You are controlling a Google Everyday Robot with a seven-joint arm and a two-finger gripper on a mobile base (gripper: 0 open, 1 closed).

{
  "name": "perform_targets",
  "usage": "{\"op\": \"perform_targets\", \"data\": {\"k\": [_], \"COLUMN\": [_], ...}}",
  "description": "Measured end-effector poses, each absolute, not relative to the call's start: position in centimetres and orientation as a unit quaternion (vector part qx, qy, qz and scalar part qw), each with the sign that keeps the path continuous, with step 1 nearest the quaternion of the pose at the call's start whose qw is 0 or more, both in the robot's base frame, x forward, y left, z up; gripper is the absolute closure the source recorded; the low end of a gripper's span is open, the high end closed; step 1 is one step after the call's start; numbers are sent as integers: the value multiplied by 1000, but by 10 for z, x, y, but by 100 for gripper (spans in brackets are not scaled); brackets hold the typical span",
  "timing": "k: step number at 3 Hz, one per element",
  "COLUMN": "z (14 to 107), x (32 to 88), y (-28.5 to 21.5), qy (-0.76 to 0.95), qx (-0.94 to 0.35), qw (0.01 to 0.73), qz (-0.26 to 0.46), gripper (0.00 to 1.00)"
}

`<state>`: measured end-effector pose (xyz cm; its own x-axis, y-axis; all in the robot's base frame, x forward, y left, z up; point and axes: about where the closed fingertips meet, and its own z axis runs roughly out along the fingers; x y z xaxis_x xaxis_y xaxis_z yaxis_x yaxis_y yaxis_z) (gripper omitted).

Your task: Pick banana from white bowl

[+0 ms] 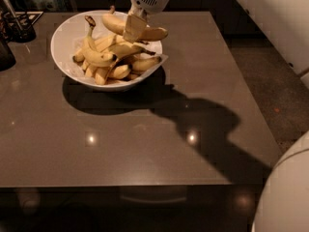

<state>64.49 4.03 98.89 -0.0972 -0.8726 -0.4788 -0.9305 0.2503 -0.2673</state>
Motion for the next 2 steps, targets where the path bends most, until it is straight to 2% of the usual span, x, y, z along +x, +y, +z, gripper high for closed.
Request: {"op": "perform_targets", "data": {"k": [2], "z": [1015], "x": [582], "y": [-1], "qy": [747], "qx": [-586], "qw": [304], "qz": [72], "gripper": [100]}}
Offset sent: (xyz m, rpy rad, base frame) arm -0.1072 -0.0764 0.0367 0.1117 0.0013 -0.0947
